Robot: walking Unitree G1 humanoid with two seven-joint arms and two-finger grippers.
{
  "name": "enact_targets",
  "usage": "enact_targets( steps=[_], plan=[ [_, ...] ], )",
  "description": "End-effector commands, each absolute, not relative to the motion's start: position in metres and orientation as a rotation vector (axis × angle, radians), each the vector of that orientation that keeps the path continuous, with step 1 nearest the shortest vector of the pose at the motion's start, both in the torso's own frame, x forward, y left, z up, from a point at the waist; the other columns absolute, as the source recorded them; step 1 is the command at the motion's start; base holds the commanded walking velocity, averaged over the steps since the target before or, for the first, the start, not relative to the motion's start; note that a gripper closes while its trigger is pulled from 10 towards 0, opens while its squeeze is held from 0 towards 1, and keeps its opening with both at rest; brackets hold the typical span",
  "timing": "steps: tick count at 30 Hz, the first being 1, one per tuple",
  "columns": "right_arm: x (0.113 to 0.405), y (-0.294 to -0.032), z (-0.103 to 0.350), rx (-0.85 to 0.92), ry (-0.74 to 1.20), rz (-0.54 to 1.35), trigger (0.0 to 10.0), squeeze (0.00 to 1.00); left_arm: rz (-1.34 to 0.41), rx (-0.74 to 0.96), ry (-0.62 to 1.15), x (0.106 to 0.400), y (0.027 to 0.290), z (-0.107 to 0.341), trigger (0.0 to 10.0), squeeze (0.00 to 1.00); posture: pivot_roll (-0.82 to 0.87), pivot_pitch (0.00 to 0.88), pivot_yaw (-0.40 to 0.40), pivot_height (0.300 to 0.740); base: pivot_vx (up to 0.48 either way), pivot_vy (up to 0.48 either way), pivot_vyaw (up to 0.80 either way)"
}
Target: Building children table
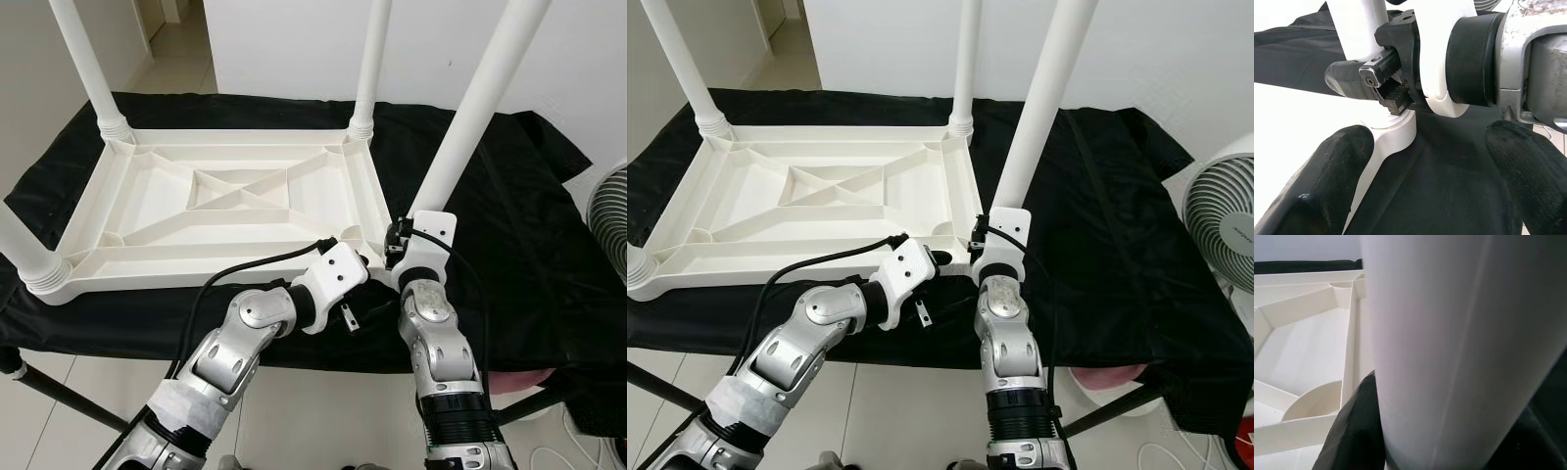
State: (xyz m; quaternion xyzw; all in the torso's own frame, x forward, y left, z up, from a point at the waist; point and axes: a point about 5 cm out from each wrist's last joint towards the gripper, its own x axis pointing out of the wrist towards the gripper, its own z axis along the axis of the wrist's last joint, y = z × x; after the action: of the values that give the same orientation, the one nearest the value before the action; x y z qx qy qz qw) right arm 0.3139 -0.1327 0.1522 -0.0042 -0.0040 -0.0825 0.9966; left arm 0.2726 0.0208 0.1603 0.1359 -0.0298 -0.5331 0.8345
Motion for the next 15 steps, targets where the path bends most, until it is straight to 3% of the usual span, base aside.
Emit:
enact_targets(
  steps=[1, 2, 4, 5, 15],
  plan=[
    [0.309, -0.14, 0.137, -0.022, 0.07, -0.218, 10.0, 0.0, -1.123, 0.292, -0.055, 0.273, 0.022, 0.158, 10.0, 0.0, -0.13, 0.05, -0.005, 0.74, 0.0, 0.0, 0.0],
    [0.309, -0.139, 0.137, -0.008, 0.072, -0.21, 10.0, 0.92, -1.123, 0.291, -0.056, 0.273, 0.022, 0.159, 10.0, 0.0, -0.13, 0.056, -0.002, 0.74, 0.0, 0.0, 0.0],
    [0.309, -0.138, 0.137, 0.002, 0.073, -0.205, 10.0, 0.92, -1.123, 0.29, -0.056, 0.273, 0.022, 0.159, 10.0, 0.0, -0.13, 0.056, -0.002, 0.74, 0.0, 0.0, 0.0],
    [0.309, -0.14, 0.137, -0.018, 0.076, -0.186, 10.0, 1.0, -1.121, 0.288, -0.056, 0.273, 0.022, 0.159, 10.0, 0.0, -0.13, 0.062, 0.001, 0.74, 0.0, 0.0, 0.0],
    [0.317, -0.155, 0.144, -0.018, 0.071, -0.003, 10.0, 1.0, -1.12, 0.287, -0.058, 0.273, 0.021, 0.16, 10.0, 0.0, -0.13, 0.063, 0.004, 0.74, 0.0, 0.0, 0.0]
  ],
)
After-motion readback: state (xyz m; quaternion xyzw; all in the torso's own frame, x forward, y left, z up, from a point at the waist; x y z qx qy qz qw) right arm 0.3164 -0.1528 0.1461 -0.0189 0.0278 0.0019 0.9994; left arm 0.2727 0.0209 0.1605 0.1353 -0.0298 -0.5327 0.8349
